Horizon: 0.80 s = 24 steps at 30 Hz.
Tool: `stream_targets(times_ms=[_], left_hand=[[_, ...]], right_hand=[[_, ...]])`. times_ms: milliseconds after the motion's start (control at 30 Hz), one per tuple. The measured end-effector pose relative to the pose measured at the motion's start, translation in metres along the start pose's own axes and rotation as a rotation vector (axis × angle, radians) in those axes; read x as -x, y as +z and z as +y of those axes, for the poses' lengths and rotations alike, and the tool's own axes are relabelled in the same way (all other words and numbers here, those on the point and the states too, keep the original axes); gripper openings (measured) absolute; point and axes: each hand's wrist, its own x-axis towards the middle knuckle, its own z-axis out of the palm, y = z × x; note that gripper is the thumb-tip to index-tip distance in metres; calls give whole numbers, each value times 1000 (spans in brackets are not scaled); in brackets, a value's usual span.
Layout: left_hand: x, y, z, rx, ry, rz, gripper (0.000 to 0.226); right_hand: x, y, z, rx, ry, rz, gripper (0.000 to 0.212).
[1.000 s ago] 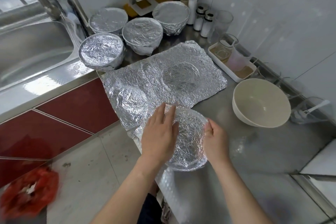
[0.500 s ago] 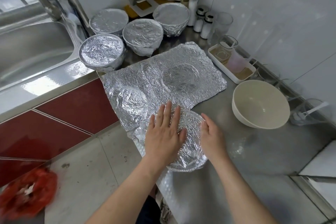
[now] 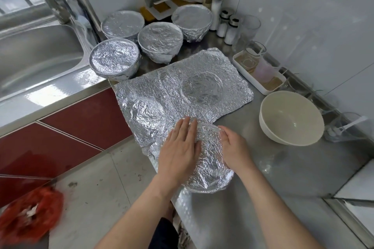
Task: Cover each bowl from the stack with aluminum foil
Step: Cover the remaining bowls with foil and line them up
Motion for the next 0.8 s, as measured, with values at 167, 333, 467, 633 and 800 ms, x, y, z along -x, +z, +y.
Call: stream_targets(times_ms=[167, 333, 467, 633, 800], left_hand=[[-1, -9, -3, 68, 23, 40, 57], [12, -16, 6, 208, -115, 135, 48], [11, -14, 3, 234, -110, 104, 44], [4, -18, -2, 242, -88, 64, 42], [2, -15, -4, 257, -68, 75, 40]], right_hand=[[12, 5, 7, -142, 24, 74, 29], [38, 10, 13, -245, 121, 117, 33], [24, -2, 2, -161, 98, -8, 42], [-7, -11, -23, -183, 68, -198, 37], [-12, -4, -23, -52, -9, -197, 42]])
